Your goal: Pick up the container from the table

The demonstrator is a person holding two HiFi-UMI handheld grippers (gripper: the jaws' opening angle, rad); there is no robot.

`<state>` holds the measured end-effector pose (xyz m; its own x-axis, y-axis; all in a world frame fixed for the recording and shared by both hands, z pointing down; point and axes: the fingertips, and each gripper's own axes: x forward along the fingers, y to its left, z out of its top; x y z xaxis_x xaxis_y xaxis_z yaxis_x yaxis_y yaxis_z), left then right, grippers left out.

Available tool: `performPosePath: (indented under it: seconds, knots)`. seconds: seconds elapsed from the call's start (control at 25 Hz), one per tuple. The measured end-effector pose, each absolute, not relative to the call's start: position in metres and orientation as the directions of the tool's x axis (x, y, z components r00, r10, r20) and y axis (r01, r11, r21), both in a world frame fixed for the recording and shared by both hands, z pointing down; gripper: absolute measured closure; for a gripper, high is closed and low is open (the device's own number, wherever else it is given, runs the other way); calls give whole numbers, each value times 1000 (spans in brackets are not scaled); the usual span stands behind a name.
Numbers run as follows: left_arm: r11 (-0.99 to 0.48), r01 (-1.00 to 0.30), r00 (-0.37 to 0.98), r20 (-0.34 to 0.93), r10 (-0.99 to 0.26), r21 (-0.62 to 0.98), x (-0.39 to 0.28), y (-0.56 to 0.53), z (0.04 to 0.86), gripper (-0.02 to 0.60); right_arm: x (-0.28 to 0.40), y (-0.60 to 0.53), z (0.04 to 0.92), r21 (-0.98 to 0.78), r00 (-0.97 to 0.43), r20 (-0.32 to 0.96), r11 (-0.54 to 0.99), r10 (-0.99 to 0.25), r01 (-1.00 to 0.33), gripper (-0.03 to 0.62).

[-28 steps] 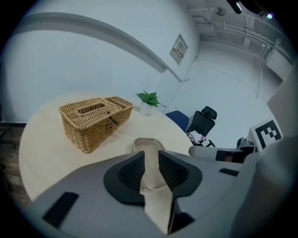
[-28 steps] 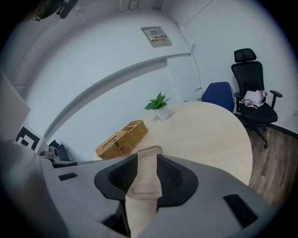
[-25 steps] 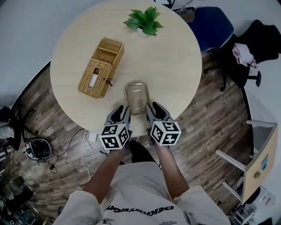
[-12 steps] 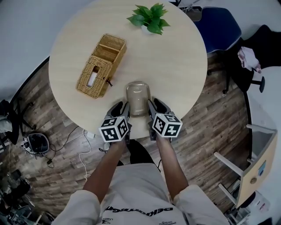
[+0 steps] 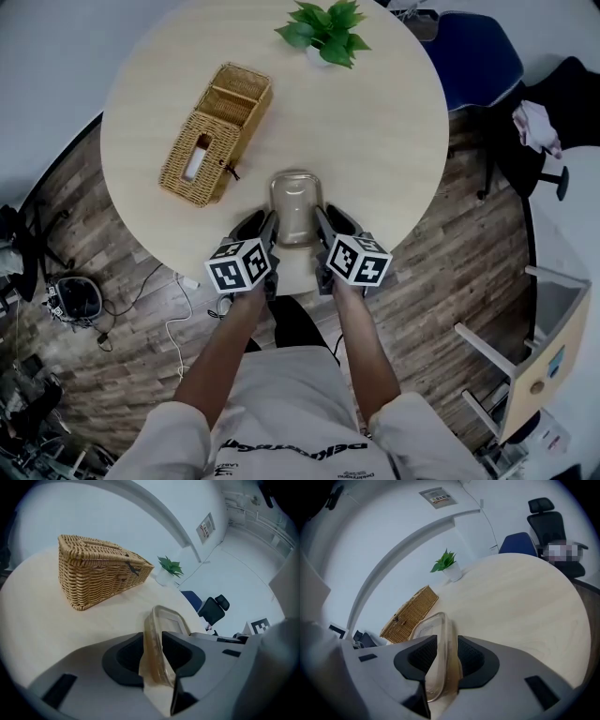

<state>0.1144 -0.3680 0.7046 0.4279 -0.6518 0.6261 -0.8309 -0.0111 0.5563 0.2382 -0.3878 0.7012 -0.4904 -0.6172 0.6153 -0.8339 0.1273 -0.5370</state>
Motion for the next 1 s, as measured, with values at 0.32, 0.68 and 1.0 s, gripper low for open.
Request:
performPosePath:
  seconds: [0.32, 0.68, 1.0]
  knots:
    - [18, -741, 491, 560, -667, 672, 119, -370, 704, 509, 235, -388, 702, -618, -537, 579, 99, -614, -780, 475]
    - [17, -727, 501, 547, -671, 686, 116, -370, 695, 518, 232, -384, 689, -611, -533, 567, 114, -628, -784, 488]
    - [-5, -739, 499, 541, -677, 674, 109, -362, 676, 520, 226, -374, 668, -583, -507, 562, 123, -653, -803, 493]
